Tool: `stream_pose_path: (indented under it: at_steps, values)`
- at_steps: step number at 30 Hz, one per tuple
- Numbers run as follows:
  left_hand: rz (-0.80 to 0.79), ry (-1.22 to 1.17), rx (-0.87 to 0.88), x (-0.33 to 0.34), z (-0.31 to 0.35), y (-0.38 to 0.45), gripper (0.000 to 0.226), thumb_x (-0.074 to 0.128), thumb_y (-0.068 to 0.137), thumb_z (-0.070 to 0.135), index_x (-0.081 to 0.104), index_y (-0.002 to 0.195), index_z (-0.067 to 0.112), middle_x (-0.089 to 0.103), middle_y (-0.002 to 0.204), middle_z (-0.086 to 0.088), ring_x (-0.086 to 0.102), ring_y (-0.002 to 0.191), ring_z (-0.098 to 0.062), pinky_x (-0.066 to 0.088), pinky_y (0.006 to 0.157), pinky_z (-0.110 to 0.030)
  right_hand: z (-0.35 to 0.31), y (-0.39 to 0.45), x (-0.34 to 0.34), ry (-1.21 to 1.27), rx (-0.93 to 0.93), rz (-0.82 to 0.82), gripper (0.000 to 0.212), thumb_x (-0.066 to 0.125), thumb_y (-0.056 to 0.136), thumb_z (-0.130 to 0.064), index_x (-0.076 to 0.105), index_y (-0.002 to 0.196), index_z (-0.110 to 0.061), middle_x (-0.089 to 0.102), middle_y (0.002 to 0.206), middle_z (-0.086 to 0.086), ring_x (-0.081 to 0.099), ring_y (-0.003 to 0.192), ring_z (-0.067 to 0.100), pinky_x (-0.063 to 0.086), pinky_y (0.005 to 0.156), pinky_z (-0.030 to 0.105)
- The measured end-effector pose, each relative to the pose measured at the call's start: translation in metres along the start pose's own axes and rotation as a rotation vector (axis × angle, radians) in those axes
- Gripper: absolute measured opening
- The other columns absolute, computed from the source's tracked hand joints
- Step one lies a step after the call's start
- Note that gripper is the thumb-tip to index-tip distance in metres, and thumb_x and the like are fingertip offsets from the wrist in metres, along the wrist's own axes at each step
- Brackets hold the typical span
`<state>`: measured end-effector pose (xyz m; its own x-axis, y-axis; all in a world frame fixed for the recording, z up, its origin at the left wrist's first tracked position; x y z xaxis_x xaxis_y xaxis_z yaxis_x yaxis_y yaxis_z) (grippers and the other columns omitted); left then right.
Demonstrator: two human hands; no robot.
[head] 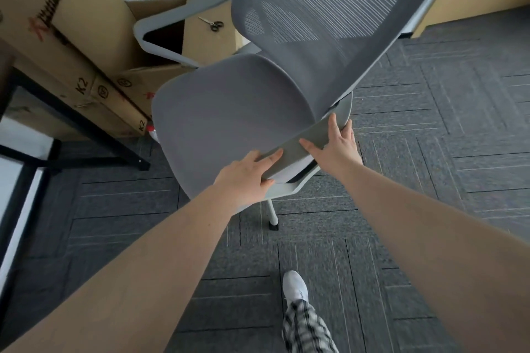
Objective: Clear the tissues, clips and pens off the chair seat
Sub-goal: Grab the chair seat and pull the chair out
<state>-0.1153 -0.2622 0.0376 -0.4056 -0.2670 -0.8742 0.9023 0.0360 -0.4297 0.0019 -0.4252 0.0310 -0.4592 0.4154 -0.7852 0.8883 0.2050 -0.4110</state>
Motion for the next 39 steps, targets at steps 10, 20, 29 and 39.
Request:
stream_pose_path:
  at_steps: [10,20,29,39]
  values:
    - [-0.038,0.060,0.076,0.065,-0.018,-0.129,0.061,0.036,0.096,0.046,0.000,0.145,0.050,0.026,0.147,0.004,0.054,0.105,-0.027,0.050,0.085,-0.041,0.022,-0.148,0.059,-0.032,0.029,-0.010,0.096,0.048,0.082,-0.070,-0.006,0.152,-0.032,-0.007,0.161,0.011,-0.008,0.149,0.024,0.021,0.116,0.049]
    - [-0.078,0.086,0.062,0.114,-0.041,-0.247,0.060,0.036,0.096,0.045,0.001,0.144,0.052,0.027,0.145,0.005,0.050,0.109,-0.024,0.049,0.088,-0.040,0.040,-0.271,0.113,0.051,-0.003,0.031,0.095,0.054,0.084,-0.062,-0.002,0.153,-0.027,-0.006,0.163,0.002,-0.008,0.150,0.019,0.017,0.120,0.046]
    - [-0.039,0.202,-0.086,0.138,-0.041,-0.331,0.058,0.033,0.096,0.050,0.000,0.144,0.052,0.030,0.145,0.000,0.040,0.127,-0.028,0.044,0.097,-0.048,0.065,-0.313,0.120,0.127,-0.054,-0.022,0.113,0.064,0.078,-0.059,-0.017,0.150,-0.026,-0.011,0.161,-0.008,-0.006,0.149,0.014,0.019,0.120,0.045]
    - [0.124,0.280,-0.157,0.155,-0.033,-0.383,0.050,0.029,0.098,0.045,0.013,0.146,0.043,0.035,0.143,-0.006,0.045,0.123,-0.032,0.042,0.097,-0.052,0.053,-0.358,0.152,0.158,-0.118,-0.063,0.107,0.064,0.085,-0.045,-0.018,0.150,-0.024,0.001,0.162,-0.006,0.028,0.144,0.024,0.044,0.104,0.047]
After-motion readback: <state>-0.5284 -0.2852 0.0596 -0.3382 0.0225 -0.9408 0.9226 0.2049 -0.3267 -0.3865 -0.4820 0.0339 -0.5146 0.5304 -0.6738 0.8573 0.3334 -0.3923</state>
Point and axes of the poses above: each hand's wrist, its own y-axis towards the middle knuckle, its own x-axis out of the palm, z = x × y, the point moved 7 cm from there along y, towards the middle knuckle
